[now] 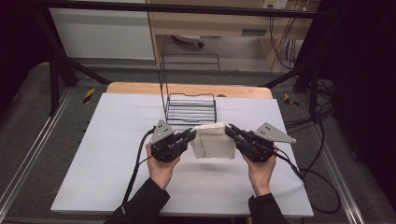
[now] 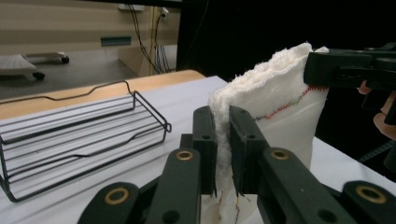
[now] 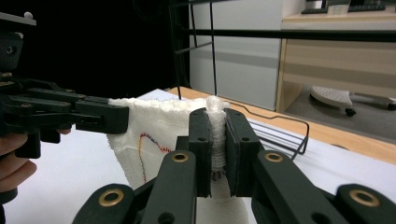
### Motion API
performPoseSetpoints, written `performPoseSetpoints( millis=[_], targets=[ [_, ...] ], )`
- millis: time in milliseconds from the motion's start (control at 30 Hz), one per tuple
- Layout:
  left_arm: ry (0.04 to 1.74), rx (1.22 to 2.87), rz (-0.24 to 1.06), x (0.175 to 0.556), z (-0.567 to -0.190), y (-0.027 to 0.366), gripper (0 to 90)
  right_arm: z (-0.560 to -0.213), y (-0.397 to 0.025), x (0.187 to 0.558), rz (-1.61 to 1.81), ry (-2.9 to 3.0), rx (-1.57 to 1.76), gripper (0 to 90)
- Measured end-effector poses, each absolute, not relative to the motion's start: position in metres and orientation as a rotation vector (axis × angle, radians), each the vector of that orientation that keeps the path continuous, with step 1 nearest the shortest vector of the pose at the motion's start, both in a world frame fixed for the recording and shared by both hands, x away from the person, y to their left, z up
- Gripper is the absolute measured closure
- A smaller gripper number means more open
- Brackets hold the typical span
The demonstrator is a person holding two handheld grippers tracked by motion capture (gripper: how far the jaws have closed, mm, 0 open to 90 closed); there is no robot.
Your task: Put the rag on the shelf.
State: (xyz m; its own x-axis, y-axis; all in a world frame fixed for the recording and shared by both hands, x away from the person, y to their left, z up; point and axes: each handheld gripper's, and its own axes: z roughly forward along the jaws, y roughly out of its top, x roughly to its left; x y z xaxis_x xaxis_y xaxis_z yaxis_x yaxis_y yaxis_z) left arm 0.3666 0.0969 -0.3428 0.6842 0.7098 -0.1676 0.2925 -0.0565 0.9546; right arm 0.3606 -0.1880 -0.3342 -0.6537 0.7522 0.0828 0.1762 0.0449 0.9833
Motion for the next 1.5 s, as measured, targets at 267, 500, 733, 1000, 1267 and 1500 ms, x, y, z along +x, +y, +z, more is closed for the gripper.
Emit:
performPoseSetpoints(
  millis=[267, 500, 733, 1000, 1267, 1500],
  targets=[
    [0.801, 1.593, 0.434, 0.368, -0.332, 0.105, 81.6, -0.322, -0.181, 0.36, 1.696, 1.81, 0.915, 82.4],
    [0.792, 1.556, 0.452, 0.371, -0.321, 0.115, 81.6, -0.314, -0.171, 0.361, 1.733, 1.764, 0.899, 82.4],
    [0.783, 1.516, 0.474, 0.374, -0.309, 0.122, 81.7, -0.304, -0.163, 0.364, 1.763, 1.714, 0.882, 82.5],
    [0.768, 1.48, 0.503, 0.38, -0.294, 0.129, 81.8, -0.293, -0.155, 0.371, 1.797, 1.669, 0.871, 82.5],
    [0.755, 1.451, 0.529, 0.386, -0.28, 0.134, 81.9, -0.283, -0.149, 0.378, 1.812, 1.645, 0.865, 82.4],
    [0.751, 1.425, 0.54, 0.392, -0.268, 0.138, 82.0, -0.268, -0.142, 0.385, 1.803, 1.629, 0.839, 82.6]
  ],
)
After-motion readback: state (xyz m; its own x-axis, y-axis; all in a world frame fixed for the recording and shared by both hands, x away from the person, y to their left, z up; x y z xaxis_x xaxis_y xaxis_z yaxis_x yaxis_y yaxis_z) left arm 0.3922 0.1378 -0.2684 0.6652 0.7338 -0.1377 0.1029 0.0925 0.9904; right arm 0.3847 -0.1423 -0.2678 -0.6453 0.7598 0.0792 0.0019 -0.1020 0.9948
